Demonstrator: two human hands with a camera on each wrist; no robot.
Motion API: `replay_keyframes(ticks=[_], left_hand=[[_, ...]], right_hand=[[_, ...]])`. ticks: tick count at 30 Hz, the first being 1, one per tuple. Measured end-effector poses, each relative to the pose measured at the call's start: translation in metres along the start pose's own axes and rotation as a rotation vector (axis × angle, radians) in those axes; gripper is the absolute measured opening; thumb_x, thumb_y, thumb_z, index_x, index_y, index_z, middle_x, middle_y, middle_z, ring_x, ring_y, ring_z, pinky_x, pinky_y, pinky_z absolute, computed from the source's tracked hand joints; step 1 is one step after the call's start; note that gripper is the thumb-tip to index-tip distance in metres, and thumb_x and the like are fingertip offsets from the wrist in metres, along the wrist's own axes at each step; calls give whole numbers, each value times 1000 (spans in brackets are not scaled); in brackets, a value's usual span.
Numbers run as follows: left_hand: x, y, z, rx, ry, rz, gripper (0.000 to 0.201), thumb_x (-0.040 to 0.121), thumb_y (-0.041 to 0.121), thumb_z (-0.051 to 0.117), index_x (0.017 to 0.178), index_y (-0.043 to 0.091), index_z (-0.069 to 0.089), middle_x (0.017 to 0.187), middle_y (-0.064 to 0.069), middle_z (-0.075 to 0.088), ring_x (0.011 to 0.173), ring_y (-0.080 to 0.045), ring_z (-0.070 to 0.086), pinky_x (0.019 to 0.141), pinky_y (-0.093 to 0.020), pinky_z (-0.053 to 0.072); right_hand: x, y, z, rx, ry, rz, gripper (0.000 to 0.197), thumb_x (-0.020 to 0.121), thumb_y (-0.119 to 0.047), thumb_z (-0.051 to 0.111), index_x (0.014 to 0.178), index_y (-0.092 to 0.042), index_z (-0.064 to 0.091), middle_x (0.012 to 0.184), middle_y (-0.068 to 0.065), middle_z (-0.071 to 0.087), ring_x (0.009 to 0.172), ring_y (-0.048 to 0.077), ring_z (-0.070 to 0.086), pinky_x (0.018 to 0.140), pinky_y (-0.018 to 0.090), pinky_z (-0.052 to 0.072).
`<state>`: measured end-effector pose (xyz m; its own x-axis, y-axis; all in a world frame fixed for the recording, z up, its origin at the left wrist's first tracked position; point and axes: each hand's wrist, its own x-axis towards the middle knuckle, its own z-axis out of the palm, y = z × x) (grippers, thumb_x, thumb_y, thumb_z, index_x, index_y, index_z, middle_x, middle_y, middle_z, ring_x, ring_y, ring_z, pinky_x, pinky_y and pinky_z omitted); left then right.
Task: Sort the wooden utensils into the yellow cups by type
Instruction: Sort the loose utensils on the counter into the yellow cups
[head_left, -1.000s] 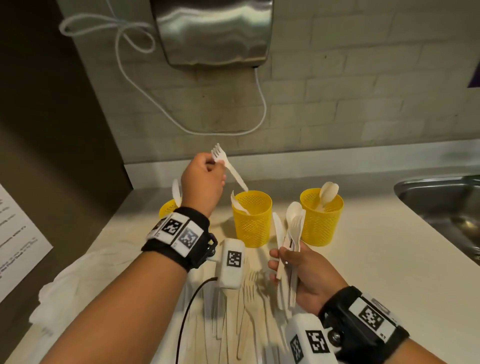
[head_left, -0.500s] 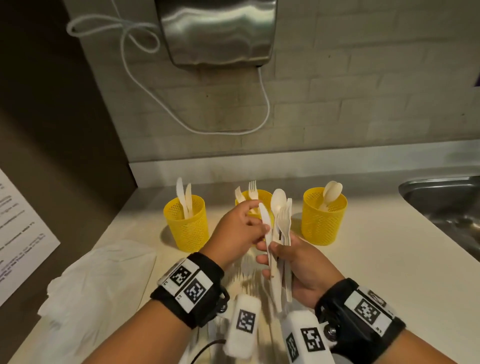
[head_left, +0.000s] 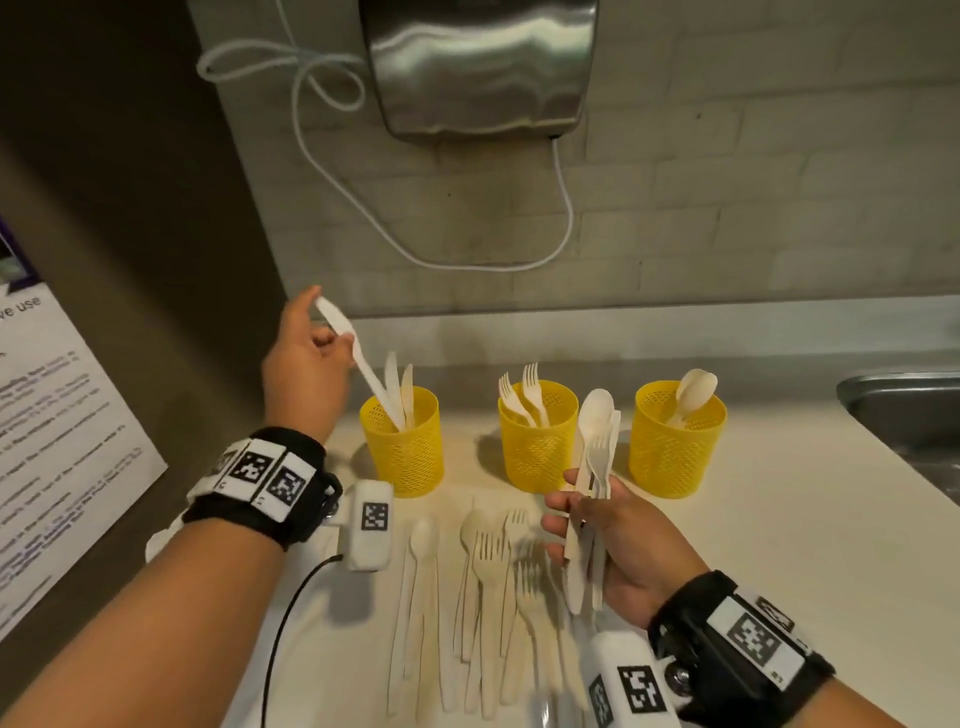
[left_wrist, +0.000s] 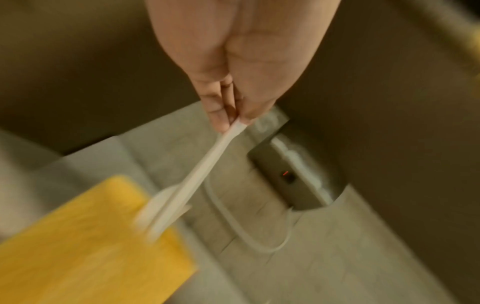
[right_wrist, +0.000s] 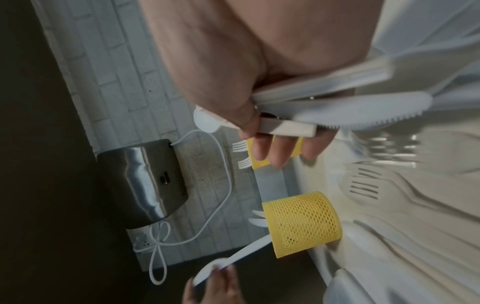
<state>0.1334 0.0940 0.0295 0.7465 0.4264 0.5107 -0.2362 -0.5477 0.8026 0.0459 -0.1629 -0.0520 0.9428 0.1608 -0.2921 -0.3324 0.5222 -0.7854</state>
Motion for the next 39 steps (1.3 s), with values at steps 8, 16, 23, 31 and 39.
replay_keyframes(ticks=[8,16,23,31,39], left_hand=[[-22,-37,30,229,-245,-98,54,90,13,55,141,20,38,138,-12,47,121,-29,51,100,-37,40],[-77,32,53,-108,-784,-203,49,84,25,66,129,20,47,100,3,67,86,-10,62,66,-23,45],[-114,34,83,-455,-963,-427,10,87,11,61,97,14,61,78,-6,64,62,-13,54,61,-27,39],[-84,64,99,-387,-591,-200,18,86,12,63,100,17,54,85,-9,63,71,-17,56,68,-35,50],[-84,117,183,-182,-582,235,56,87,10,58,136,25,36,115,-14,61,99,-31,61,81,-32,49]], right_hand=[[-6,-1,2,-24,-46,24,21,94,2,37,105,-10,50,68,11,52,56,21,46,56,32,35],[0,4,6,-132,-83,10,26,94,2,37,110,-10,52,64,8,52,51,18,43,51,30,33],[0,4,9,-147,-172,44,25,95,1,38,112,-8,54,68,8,57,52,18,51,49,31,40],[2,6,-14,-11,26,36,13,98,-6,39,100,-7,52,75,13,60,57,21,55,53,32,39],[-6,0,-45,136,313,-54,19,97,-6,32,96,-12,50,53,3,47,44,14,41,44,25,34]])
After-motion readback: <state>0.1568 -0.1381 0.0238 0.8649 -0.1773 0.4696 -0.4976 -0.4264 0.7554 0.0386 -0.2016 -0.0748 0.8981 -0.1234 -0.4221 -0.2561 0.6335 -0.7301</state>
